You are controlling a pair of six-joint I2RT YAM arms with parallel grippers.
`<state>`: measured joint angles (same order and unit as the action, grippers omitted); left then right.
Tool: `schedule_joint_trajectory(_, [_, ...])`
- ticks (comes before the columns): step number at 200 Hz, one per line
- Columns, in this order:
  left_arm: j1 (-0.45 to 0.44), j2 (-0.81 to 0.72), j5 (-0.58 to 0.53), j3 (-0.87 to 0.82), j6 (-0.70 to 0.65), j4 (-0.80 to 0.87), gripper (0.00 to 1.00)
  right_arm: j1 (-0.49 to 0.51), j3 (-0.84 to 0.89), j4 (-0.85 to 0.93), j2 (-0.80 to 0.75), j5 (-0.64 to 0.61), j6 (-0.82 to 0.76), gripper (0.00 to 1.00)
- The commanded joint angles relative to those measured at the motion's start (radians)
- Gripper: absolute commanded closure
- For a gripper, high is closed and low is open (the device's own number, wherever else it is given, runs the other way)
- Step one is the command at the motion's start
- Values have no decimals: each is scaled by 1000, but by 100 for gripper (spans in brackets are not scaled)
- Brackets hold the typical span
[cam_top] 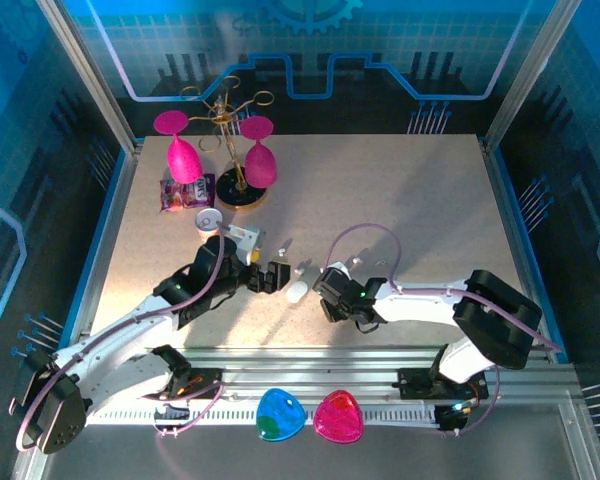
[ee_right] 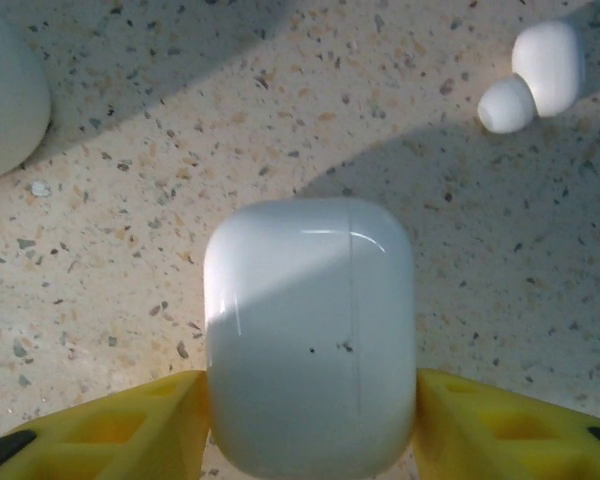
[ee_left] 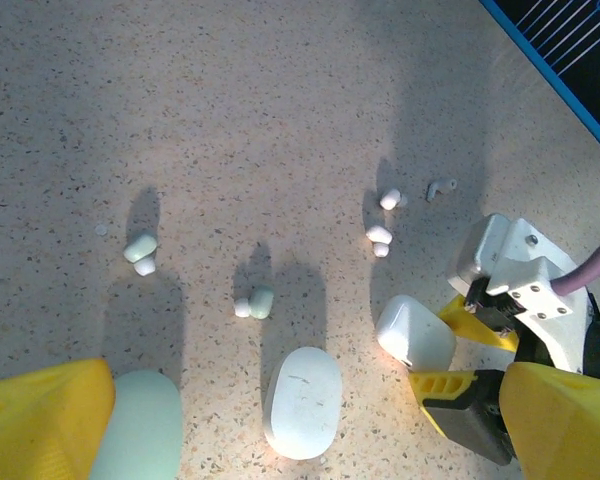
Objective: Insert the wireless bluetooth earbuds into the charging case
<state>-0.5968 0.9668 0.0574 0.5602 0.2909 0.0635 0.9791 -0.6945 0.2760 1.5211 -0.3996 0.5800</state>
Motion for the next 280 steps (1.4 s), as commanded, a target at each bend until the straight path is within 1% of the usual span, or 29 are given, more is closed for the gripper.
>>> schedule_joint_trajectory(1, [-11, -4, -8, 27, 23, 21, 1, -14, -24, -14, 21, -17, -20, 53])
schedule_joint_trajectory(19, [-13, -3, -8, 30, 28, 27, 1, -15, -21, -9, 11, -14, -24, 59])
schedule_joint_trajectory(39, [-14, -4, -7, 39, 32, 32, 1, -14, 0, -22, -38, -2, -53, 62])
schedule_joint_trajectory(62, [-14, 8, -3, 76, 50, 68, 1, -11, 45, -94, -152, 49, -160, 63])
schedule_joint_trajectory(74, [-15, 20, 22, 112, 53, 107, 1, -10, 61, -123, -217, 83, -231, 63])
schedule_joint_trajectory(103, [-14, 52, 109, 233, 65, 257, 1, 2, 67, -150, -355, 127, -446, 61])
schedule_joint_trajectory(125, [-14, 57, 233, 297, 64, 338, 1, 18, 64, -159, -449, 132, -616, 63])
schedule_joint_trajectory(148, [-14, 30, 368, 317, 93, 341, 0, 18, 38, -138, -515, 112, -725, 65])
schedule_joint_trajectory(171, [-14, 11, 460, 308, 154, 293, 1, 18, -15, -91, -535, 97, -792, 65])
schedule_joint_trajectory(175, [-14, 9, 470, 302, 165, 275, 3, 18, -22, -88, -537, 97, -800, 65])
schedule_joint_trajectory(197, [-15, 0, 509, 249, 250, 142, 16, 18, -45, -99, -548, 102, -824, 65])
schedule_joint_trajectory(217, [-15, 5, 534, 218, 318, 49, 24, 21, -58, -109, -552, 112, -834, 65])
schedule_joint_trajectory(280, [-15, 49, 533, 207, 359, -17, 51, 38, -79, -150, -555, 149, -839, 66])
